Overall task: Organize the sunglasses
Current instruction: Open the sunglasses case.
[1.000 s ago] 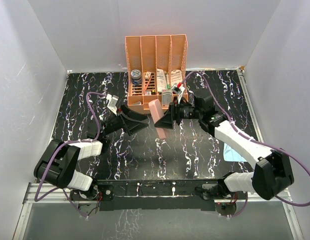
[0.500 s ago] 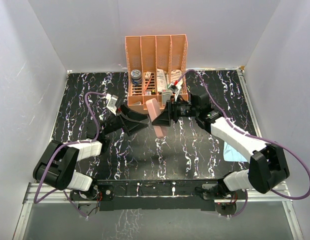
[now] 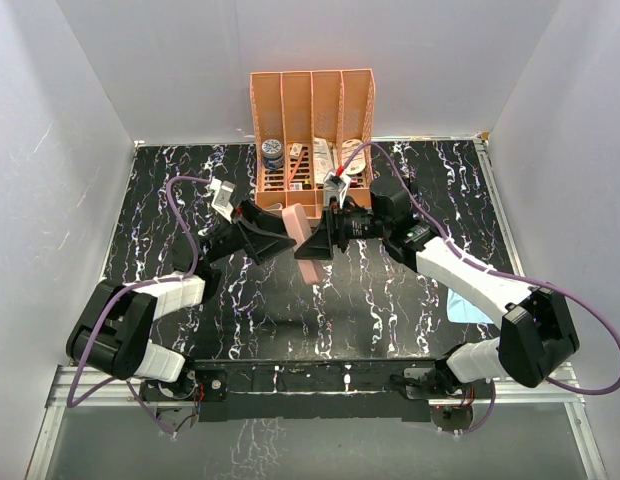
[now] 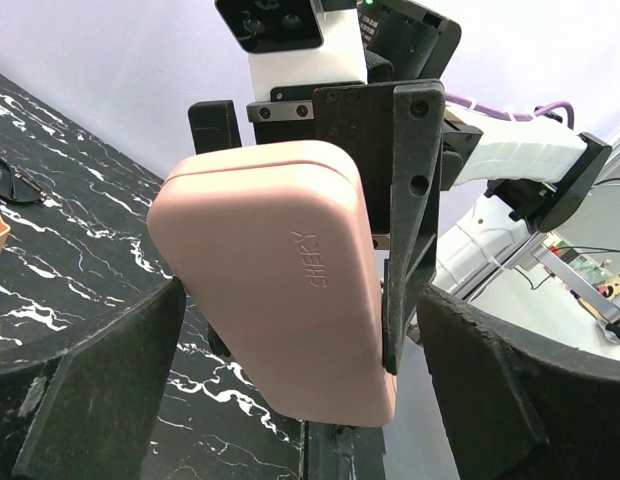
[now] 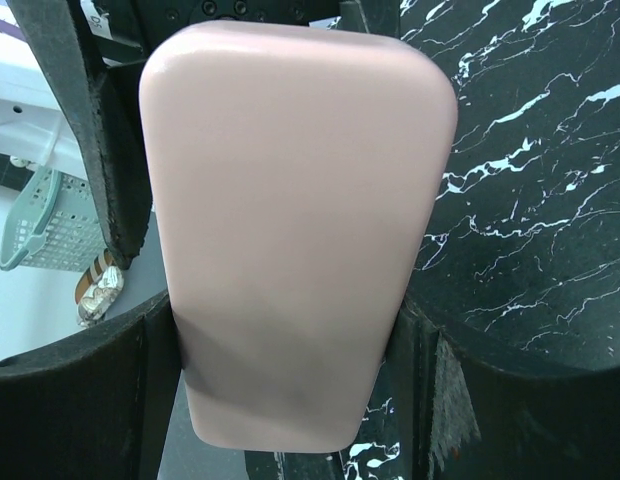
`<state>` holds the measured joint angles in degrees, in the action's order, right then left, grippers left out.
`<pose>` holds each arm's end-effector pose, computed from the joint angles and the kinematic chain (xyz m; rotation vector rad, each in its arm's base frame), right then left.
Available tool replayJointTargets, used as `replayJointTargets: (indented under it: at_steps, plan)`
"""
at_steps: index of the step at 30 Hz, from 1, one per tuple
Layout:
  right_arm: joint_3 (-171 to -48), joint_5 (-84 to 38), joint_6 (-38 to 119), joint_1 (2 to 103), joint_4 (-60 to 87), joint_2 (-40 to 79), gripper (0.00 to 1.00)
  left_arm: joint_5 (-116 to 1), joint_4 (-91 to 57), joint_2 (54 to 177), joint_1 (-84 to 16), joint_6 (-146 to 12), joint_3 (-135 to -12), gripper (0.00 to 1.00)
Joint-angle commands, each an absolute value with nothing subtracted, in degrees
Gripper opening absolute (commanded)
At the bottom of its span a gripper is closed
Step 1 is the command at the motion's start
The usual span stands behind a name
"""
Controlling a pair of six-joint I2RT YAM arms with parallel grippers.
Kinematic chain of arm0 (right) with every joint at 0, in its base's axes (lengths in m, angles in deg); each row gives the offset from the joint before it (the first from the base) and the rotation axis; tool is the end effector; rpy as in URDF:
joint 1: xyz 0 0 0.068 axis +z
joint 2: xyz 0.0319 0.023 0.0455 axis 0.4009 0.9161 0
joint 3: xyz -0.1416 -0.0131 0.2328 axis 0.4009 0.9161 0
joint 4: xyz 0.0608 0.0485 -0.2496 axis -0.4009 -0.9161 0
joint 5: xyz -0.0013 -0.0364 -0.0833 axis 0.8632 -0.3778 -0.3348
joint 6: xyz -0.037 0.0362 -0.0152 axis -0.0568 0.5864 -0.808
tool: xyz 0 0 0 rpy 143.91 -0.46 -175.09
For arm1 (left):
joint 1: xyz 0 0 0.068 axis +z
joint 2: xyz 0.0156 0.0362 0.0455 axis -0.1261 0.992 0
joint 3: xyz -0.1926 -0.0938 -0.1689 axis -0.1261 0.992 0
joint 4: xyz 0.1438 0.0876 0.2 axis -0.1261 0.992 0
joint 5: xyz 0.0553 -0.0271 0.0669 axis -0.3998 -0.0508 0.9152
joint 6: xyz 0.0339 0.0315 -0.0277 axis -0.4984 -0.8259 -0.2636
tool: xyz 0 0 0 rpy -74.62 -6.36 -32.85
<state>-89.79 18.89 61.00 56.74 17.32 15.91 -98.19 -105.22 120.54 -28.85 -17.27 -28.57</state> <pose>0.2414 0.1900 0.3065 -0.7601 1.9273 1.5008 0.2226 -0.1170 0.2722 0.5181 1.2316 -1.6422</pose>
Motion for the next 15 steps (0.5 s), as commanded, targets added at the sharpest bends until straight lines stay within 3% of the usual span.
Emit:
replayJointTargets:
  at_steps: [1, 15]
  plan:
    - [-94.18, 19.19, 60.95, 57.74, 21.07, 14.23, 0.0, -98.5, -117.33, 120.23, -30.2, -17.42, -30.88, 0.99]
    - [-96.14, 20.0, 60.14, 58.62, 19.87, 13.97, 0.0, -97.86, -117.33, 119.37, -32.56, -18.24, -31.17, 0.97]
